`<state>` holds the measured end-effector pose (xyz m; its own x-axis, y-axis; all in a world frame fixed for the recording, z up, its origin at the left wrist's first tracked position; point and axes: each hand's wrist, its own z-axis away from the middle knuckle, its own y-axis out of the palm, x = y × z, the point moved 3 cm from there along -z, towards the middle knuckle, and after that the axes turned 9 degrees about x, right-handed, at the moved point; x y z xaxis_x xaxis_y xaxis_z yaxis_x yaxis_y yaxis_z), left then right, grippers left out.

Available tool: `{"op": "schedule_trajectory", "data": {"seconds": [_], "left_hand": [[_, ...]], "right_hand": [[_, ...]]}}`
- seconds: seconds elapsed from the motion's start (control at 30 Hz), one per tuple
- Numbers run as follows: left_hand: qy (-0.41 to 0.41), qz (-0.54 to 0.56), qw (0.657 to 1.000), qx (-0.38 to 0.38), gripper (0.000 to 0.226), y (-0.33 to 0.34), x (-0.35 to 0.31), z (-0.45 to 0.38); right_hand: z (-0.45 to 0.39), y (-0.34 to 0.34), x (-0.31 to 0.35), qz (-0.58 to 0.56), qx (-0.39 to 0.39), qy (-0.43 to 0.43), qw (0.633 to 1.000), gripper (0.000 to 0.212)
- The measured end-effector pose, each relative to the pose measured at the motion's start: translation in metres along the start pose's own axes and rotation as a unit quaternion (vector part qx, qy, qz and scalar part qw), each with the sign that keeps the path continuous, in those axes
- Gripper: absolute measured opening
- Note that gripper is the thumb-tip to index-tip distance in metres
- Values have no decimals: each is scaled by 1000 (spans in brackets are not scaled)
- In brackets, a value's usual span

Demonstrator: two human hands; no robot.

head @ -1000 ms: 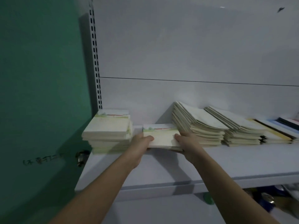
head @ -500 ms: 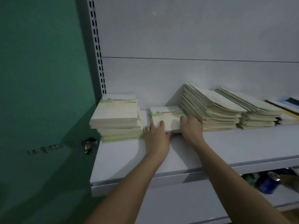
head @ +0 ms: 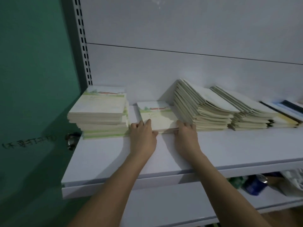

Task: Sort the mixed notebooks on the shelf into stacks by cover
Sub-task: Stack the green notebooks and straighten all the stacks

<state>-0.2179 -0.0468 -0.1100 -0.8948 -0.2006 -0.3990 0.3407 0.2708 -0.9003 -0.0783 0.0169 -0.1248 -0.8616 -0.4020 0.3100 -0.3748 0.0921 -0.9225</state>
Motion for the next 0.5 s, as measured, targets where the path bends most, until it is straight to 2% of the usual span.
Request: {"op": "schedule_trajectory", "data": {"seconds": [0.17,0.33,0.5], "left_hand": [[-36,36,999,0,53,3,0,1],[-26,62,998,-11,49,3,-1,-1],[-44,61,997,-7,52,6,-1,-3]], "right_hand": [[4,-2,3,-14,-46,-24,999,42],[4,-1,1,-41,-63,-41,996,34],[4,-7,-1,-58,15,-10,998,42]]}}
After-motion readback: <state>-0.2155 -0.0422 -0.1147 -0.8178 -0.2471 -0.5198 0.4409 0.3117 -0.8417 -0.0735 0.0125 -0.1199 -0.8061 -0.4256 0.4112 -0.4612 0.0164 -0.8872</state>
